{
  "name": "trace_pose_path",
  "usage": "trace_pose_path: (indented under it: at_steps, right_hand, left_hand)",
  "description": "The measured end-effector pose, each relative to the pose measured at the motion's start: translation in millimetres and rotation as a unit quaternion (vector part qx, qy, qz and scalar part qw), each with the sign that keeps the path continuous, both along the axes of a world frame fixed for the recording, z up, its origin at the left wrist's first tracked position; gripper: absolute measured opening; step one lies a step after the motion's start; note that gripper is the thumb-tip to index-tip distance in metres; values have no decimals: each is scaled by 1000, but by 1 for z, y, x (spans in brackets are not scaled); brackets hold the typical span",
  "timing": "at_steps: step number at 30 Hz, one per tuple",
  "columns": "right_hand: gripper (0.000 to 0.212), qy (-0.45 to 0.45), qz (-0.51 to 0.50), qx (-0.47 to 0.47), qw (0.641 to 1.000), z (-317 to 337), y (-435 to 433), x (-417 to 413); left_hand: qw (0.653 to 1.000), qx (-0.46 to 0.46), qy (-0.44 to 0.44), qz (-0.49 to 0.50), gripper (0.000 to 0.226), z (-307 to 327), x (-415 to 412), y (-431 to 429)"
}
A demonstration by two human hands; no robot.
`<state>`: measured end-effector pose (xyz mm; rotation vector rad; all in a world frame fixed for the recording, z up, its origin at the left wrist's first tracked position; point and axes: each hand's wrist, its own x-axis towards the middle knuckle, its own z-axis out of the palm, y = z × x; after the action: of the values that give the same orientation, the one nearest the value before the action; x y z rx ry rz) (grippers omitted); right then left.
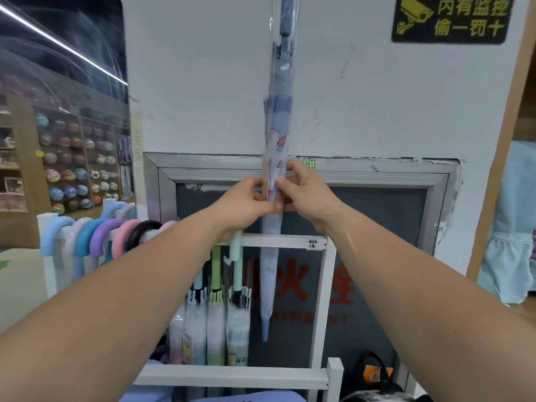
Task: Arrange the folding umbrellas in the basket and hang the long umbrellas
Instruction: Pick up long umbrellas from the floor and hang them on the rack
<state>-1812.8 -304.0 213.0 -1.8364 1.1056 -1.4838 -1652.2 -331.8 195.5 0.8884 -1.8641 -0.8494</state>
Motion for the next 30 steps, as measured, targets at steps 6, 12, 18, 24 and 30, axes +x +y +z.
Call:
trace_pose_path:
  at_steps: [6, 12, 18, 24, 30]
  right_hand:
    - [17, 63, -6, 47, 997, -27, -6, -4]
    - [20, 132, -34, 44, 990, -33, -11, -7]
    - [29, 208, -96, -8, 973, -14, -1, -11]
    - [31, 50, -108, -54, 991, 25, -3, -6]
    - [19, 60, -123, -52, 989, 17, -17, -7]
  left_hand:
    - [989, -43, 136, 36, 58, 24, 0, 2]
    - [988, -40, 152, 11, 44, 32, -4, 0]
    - [989, -44, 138, 36, 30, 34, -8, -2]
    - [996, -56, 70, 17, 35, 26, -17, 0]
    - [999, -47, 20, 9, 38, -3, -11, -8]
